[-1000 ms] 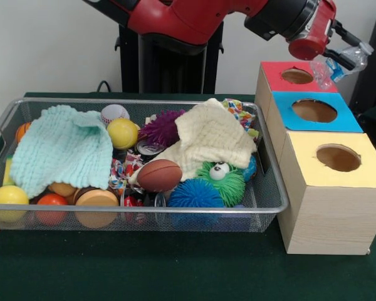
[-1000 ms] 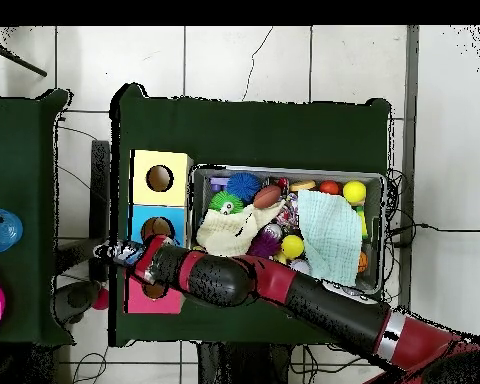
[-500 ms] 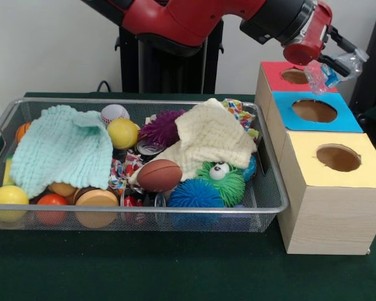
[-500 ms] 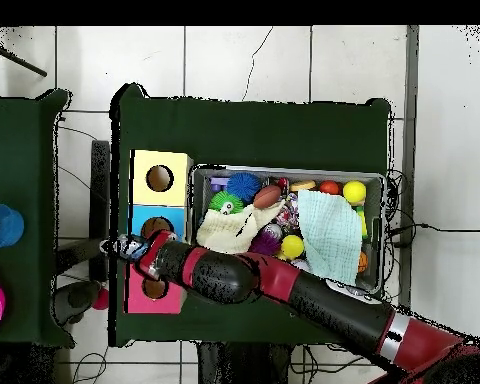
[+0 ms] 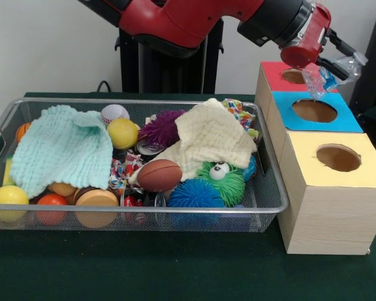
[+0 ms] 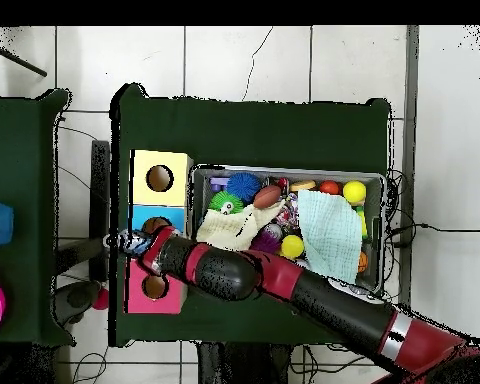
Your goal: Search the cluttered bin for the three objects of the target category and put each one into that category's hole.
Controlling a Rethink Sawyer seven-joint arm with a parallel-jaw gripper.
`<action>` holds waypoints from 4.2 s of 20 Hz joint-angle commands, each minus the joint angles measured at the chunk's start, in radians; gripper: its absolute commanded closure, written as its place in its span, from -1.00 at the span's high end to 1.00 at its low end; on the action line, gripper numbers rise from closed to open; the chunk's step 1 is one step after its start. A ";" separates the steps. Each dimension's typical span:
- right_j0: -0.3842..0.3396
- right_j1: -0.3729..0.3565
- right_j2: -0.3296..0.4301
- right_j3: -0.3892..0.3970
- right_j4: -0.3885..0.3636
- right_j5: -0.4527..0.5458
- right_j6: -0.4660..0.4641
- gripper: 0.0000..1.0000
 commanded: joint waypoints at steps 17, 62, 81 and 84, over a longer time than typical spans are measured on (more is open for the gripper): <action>0.011 -0.077 -0.098 -0.164 0.008 0.066 0.161 1.00; 0.109 -0.315 -0.245 -0.277 -0.018 0.455 0.012 1.00; 0.128 -0.439 -0.319 -0.364 -0.128 0.447 0.057 1.00; 0.130 -0.465 -0.326 -0.360 -0.147 0.423 0.080 1.00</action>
